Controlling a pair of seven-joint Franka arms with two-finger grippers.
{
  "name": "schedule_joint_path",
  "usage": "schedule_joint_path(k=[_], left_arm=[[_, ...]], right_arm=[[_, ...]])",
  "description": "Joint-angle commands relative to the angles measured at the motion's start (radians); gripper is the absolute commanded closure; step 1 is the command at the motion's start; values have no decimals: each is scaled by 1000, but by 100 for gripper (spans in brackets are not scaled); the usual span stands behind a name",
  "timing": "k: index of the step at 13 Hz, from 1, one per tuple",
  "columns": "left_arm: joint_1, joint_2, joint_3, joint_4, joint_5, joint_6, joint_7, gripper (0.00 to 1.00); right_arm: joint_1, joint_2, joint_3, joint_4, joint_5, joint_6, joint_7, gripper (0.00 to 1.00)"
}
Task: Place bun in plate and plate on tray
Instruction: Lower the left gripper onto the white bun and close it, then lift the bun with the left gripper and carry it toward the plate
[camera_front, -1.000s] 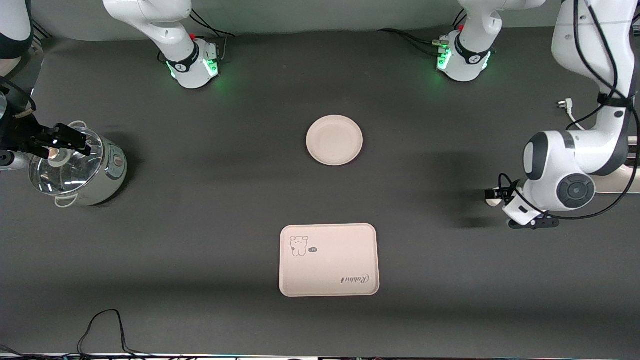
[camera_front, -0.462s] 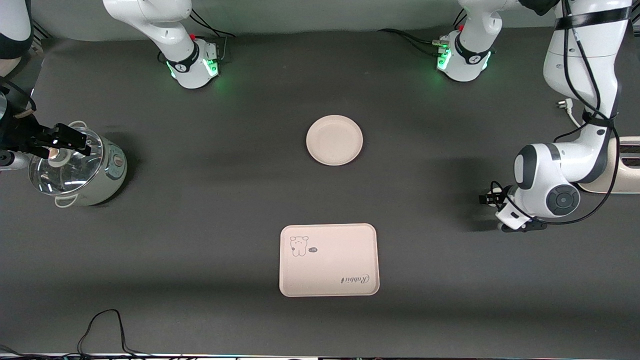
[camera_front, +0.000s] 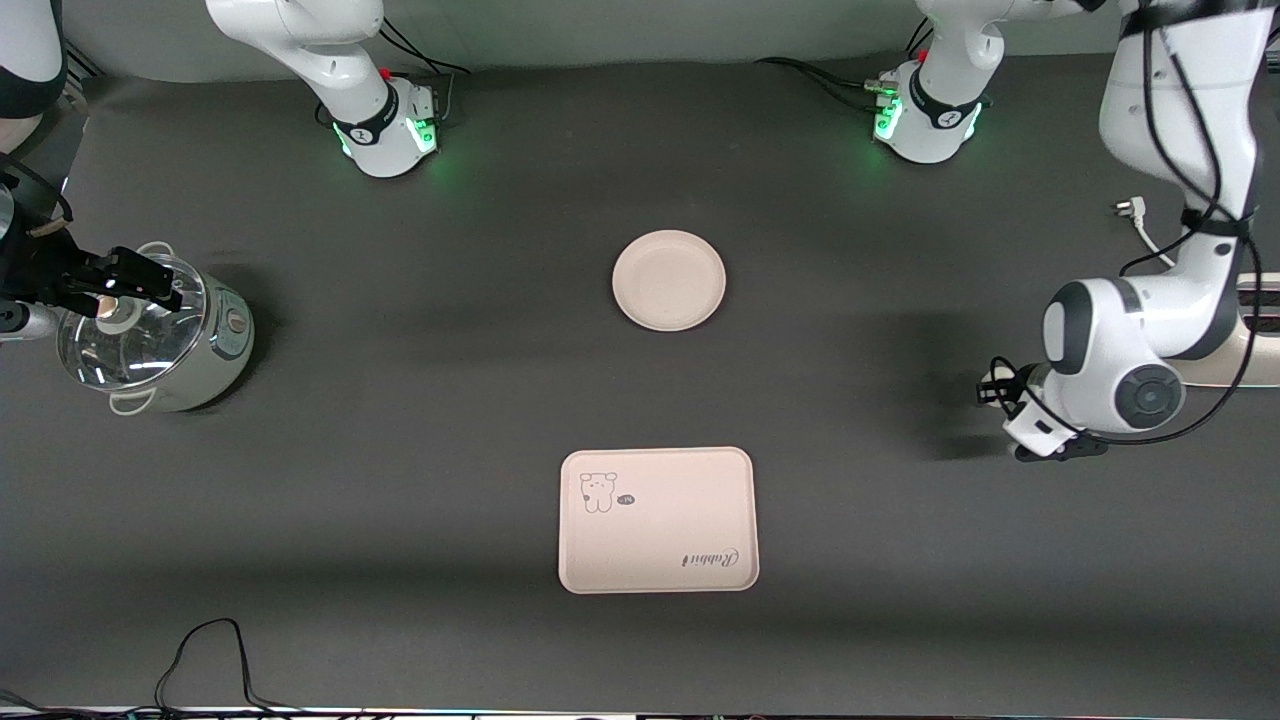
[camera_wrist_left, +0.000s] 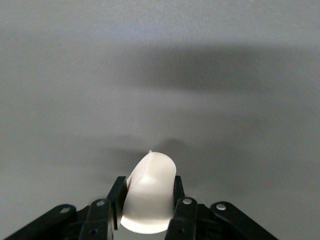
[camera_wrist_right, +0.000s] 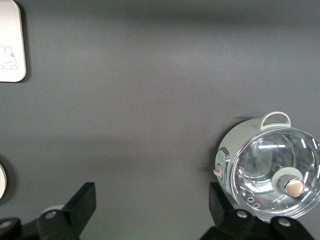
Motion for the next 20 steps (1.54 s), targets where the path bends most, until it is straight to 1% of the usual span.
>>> schedule_joint_path(k=[1,6,8,10,11,12,13,15,16,17,19,20], left_arm=[[1,-195,-3,-16,-8,-183,-4,58],[4,-570,1,-8,3,-524,-3,57],[2,-668,-2,-10,6,-598,-2,57],[-15,-711,-25,-13,5,-618,-27,57],[-18,-718,-86,-11,-6,-620,-101,57],[-21,-719,-163,-8,-12,-614,-205,58],[-24,-713,-256,0,-44,-597,-305,58],[-30,-666,-393,47,-148,-551,-508,58],[-32,-626,-464,76,-176,-510,-623,58],[-33,-580,-539,107,-179,-468,-727,58],[-35,-458,-680,165,-173,-362,-926,58],[-41,-404,-737,174,-163,-307,-1005,58]], right_arm=[[13,-3,-12,3,-13,-11,-21,0],[13,-3,-12,3,-13,-11,-21,0],[13,-3,-12,3,-13,-11,-21,0],[13,-3,-12,3,-13,-11,-21,0],[13,-3,-12,3,-13,-11,-21,0],[13,-3,-12,3,-13,-11,-21,0],[13,-3,-12,3,-13,-11,-21,0],[13,-3,-12,3,-13,-11,-21,0],[13,-2,-12,3,-13,-11,-21,0],[13,-2,-12,3,-13,-11,-21,0],[13,0,-12,3,-13,-11,-21,0],[13,0,-12,3,-13,-11,-21,0]])
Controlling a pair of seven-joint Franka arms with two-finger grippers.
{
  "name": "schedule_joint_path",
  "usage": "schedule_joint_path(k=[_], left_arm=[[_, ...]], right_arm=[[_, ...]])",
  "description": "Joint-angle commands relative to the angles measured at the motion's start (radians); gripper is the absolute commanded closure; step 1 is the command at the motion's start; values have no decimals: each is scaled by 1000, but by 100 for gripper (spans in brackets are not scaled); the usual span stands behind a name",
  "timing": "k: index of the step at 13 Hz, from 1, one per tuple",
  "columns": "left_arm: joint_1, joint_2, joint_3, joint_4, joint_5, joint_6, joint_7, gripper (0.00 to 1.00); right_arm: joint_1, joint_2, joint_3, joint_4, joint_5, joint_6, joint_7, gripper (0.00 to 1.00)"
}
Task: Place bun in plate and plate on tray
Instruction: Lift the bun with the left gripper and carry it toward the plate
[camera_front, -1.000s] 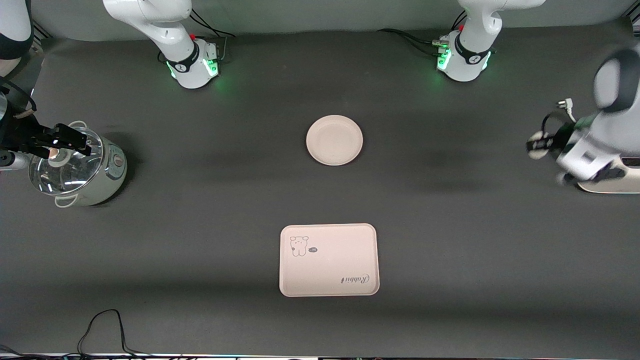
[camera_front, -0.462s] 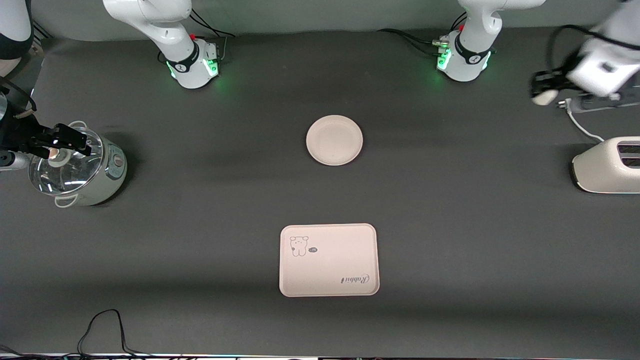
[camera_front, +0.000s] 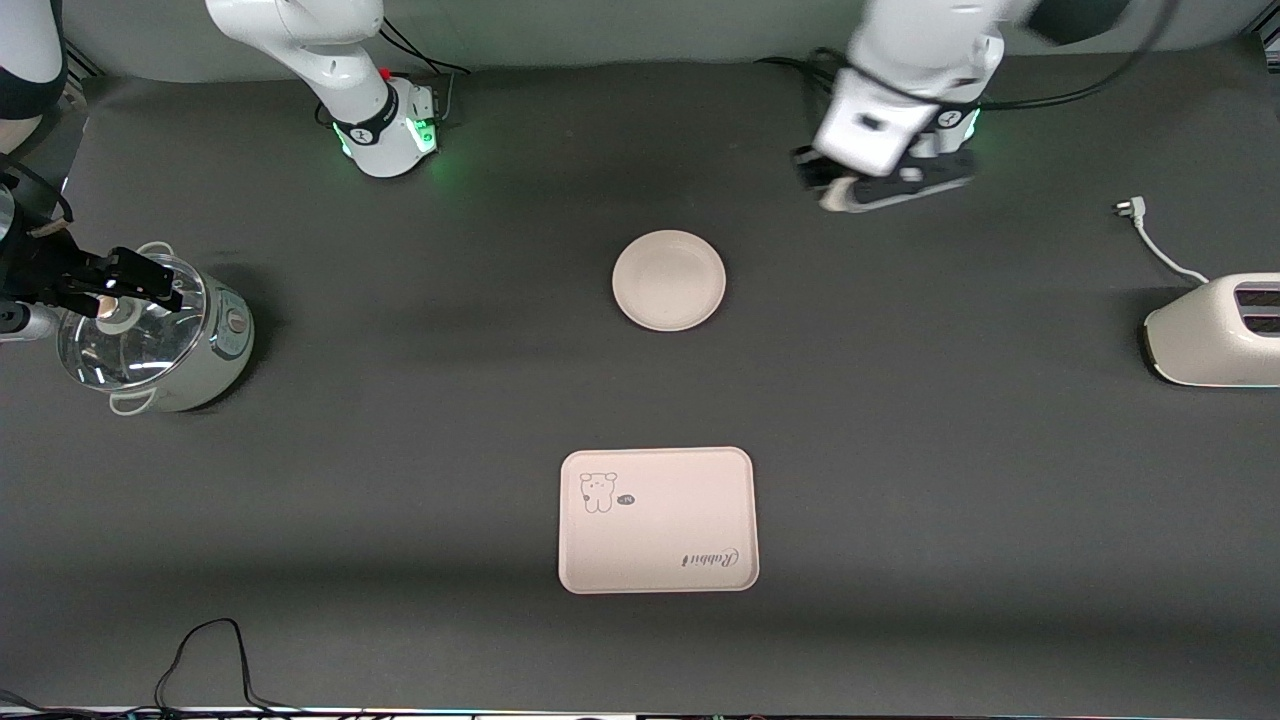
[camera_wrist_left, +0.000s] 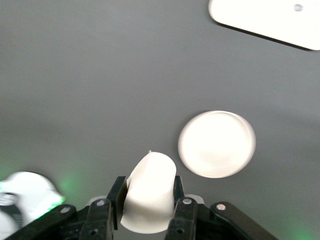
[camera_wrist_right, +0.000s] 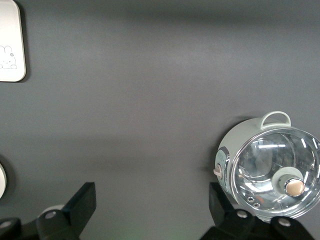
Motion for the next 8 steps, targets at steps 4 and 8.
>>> schedule_joint_path(k=[4,8], left_arm=[[-123,313,-115,-17,136,286,-258,59],[-148,495,-108,-132,225,587,-358,59]], right_arm=[[11,-1,-10,4,-13,-11,-21,0],[11,-4,-10,4,-13,-11,-21,0]])
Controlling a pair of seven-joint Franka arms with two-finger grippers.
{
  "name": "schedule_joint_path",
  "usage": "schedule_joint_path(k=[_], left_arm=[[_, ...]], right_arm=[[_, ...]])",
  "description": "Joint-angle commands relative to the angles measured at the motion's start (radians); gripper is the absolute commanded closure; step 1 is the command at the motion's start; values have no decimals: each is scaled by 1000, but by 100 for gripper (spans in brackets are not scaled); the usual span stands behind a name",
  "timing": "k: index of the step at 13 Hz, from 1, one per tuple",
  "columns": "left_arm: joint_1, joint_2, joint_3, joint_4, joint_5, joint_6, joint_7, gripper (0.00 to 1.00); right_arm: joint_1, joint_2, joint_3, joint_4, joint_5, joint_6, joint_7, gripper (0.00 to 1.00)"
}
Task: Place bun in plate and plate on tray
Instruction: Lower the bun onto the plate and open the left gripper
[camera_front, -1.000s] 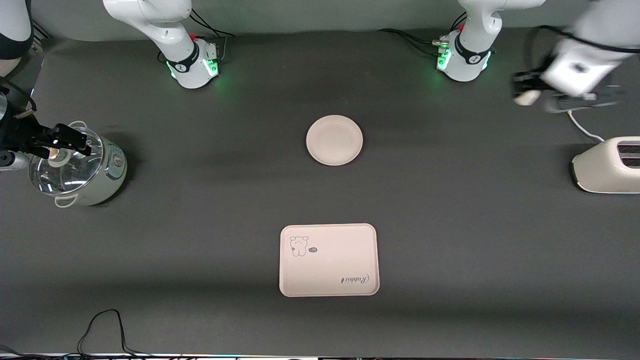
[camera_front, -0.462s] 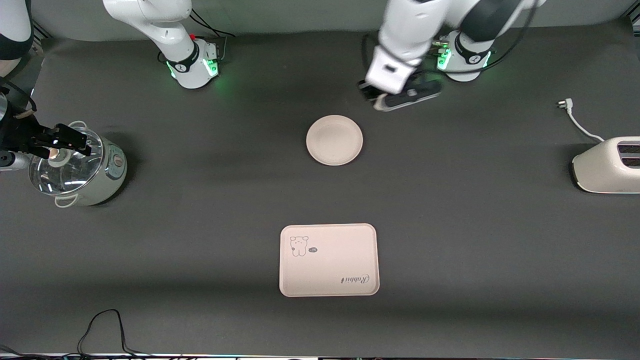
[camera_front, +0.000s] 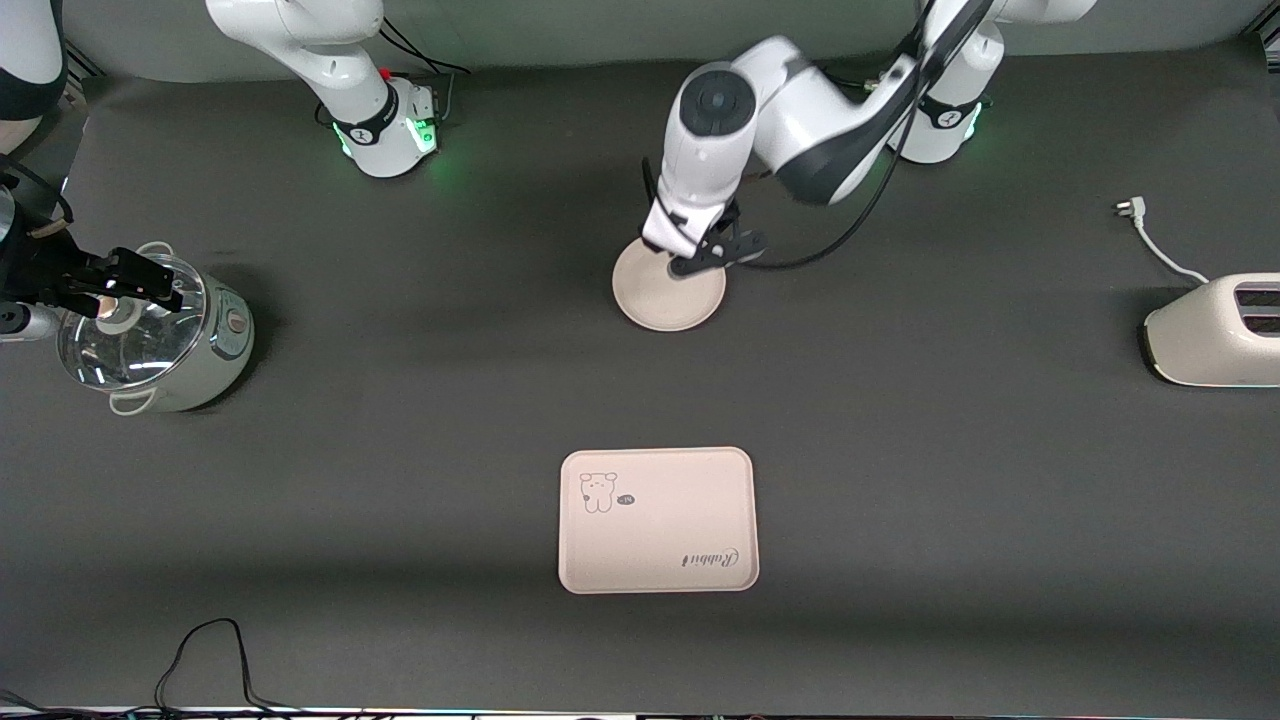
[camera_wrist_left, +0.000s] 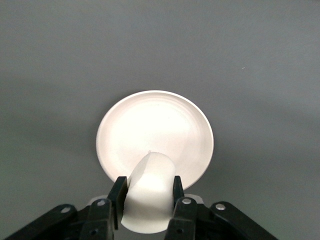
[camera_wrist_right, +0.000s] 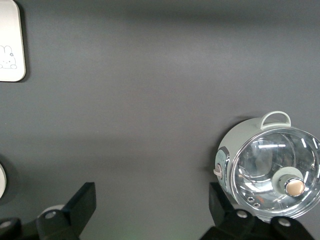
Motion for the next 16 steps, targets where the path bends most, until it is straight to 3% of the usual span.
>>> schedule_joint_path(k=[1,6,8,9,10,12,16], left_arm=[[-10,119,13,-24,62,112,-44,59],[-36,253,33,-24,185,187,-111,57],[-43,259,36,-24,188,203,-139,49],[-41,259,36,-22,188,203,-140,19],[-41,256,36,-19,188,194,-142,0],[-27,218,35,-15,187,149,-143,0],[20,82,29,63,178,-100,-125,0]], right_arm=[[11,-6,-9,4,-13,-11,-19,0],[11,-14,-12,4,-11,-25,-7,0],[11,-20,-16,4,-11,-26,-7,0],[11,-20,-20,4,-11,-26,-7,0],[11,-21,-20,4,-10,-28,-7,0],[11,-29,-20,-13,-10,-26,-7,0],[14,-34,-19,-20,18,-26,-7,0]])
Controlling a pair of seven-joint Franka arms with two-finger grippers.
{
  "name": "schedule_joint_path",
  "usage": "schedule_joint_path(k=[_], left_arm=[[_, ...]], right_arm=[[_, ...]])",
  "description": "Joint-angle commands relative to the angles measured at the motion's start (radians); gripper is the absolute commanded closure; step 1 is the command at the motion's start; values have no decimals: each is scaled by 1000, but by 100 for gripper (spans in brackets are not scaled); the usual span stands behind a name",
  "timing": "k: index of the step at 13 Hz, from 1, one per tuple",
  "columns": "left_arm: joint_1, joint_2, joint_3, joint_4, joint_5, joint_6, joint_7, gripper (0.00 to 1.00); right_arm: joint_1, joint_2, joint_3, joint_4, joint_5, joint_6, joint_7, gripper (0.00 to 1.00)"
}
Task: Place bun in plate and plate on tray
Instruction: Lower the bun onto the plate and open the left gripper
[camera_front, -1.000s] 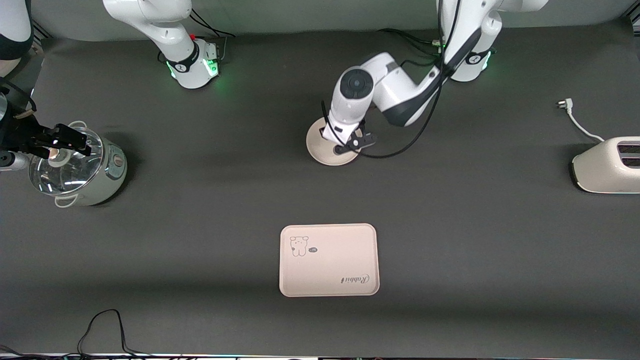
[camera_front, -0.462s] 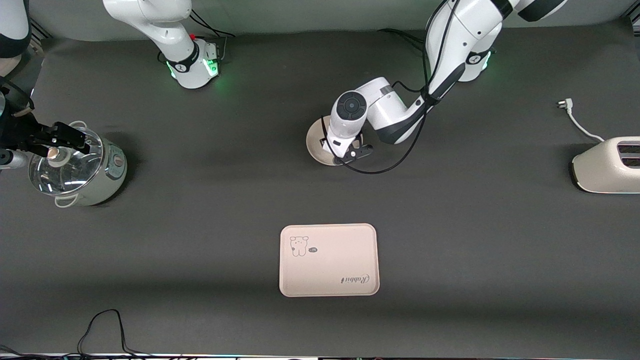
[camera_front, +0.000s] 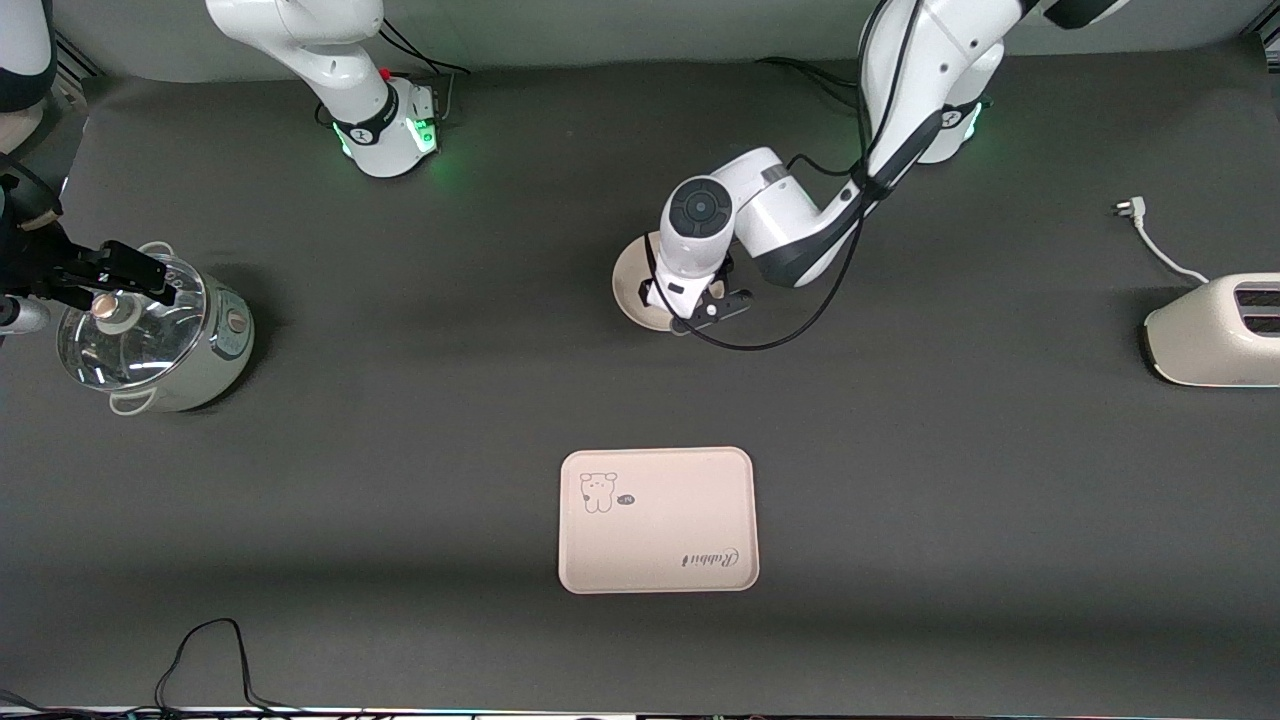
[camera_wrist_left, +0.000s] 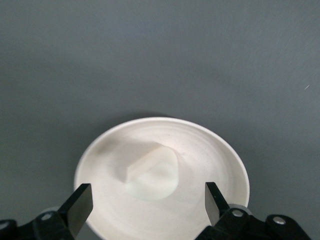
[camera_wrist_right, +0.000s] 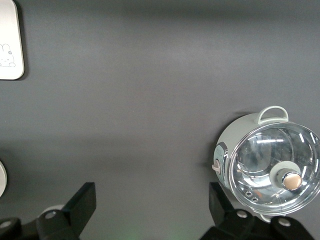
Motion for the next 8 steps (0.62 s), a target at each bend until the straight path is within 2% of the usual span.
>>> schedule_joint_path(k=[1,3,5,8], left_arm=[[68,-154,-5,34,5,-205,15,0],[146,-247,-5,79,-10,-361,166,0],[261,-312,0,166,-82,-481,357,0],[425,-410,12,191,-81,-537,617,0]], right_arm=[[19,-26,-3,-26,23,-8,-4,0],[63,-32,-2,-29,28,-8,-2,0],[104,-38,-2,-32,87,-8,27,0],[253,-43,-2,-38,126,-6,220,0]])
